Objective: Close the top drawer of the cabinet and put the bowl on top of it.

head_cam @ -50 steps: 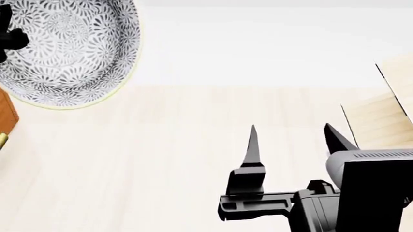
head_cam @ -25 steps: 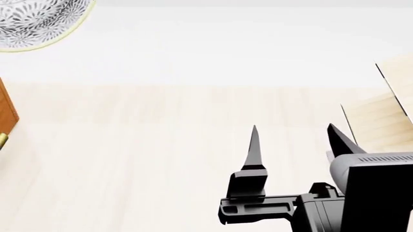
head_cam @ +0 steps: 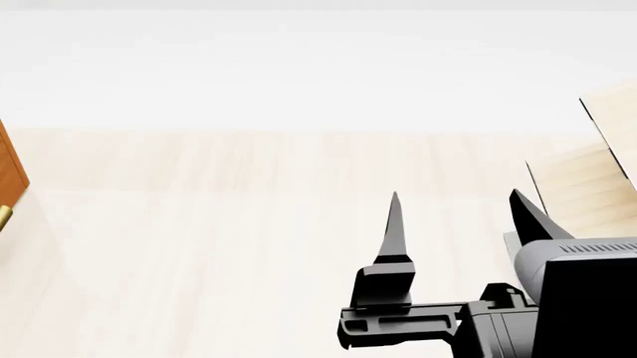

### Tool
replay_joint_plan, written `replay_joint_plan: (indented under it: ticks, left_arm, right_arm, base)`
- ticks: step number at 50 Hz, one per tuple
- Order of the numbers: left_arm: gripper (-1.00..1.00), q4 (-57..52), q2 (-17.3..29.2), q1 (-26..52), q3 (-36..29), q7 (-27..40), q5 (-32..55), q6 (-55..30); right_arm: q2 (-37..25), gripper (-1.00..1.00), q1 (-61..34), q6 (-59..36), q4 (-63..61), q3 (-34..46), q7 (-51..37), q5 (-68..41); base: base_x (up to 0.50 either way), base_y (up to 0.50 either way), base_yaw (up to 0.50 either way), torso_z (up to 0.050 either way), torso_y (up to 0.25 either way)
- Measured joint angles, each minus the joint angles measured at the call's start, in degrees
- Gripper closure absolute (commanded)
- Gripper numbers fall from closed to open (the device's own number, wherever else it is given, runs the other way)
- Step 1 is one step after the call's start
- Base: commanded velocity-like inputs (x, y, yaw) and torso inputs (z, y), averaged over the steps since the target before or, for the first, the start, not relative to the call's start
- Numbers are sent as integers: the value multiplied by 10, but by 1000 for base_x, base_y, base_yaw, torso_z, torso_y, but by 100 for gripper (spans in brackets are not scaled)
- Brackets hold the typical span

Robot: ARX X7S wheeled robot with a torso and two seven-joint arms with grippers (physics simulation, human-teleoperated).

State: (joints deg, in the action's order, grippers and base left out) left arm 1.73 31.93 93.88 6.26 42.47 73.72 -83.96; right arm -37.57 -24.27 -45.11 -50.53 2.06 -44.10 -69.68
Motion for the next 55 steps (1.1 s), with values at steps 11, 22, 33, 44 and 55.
replay_joint_plan:
  ticks: [11, 22, 33, 44, 55]
  left_arm:
    - [100, 23, 20, 22, 16, 9, 1, 17]
    - [100, 50, 34, 44, 27, 15, -3, 38]
    - [100, 85, 45, 66, 40, 19, -15, 65]
    - [100, 126, 54, 76, 45, 11, -36, 98]
    - [100, 154, 65, 70, 53, 8, -54, 126]
  right_arm:
    - [-2, -100, 7, 6, 1, -2, 3, 3]
    - [-6, -100, 12, 10, -1, -5, 2, 1]
    - [-9, -100, 8, 9, -5, -3, -4, -7]
    - [-11, -100, 8, 9, -6, 1, -6, -7]
    - [-15, -100, 20, 16, -8, -3, 0, -2]
  base:
    - [0, 0, 0, 1, 0]
    - [0, 0, 0, 0, 1]
    - [0, 0, 0, 0, 0]
    - [0, 0, 0, 0, 0]
    - [0, 0, 0, 0, 1]
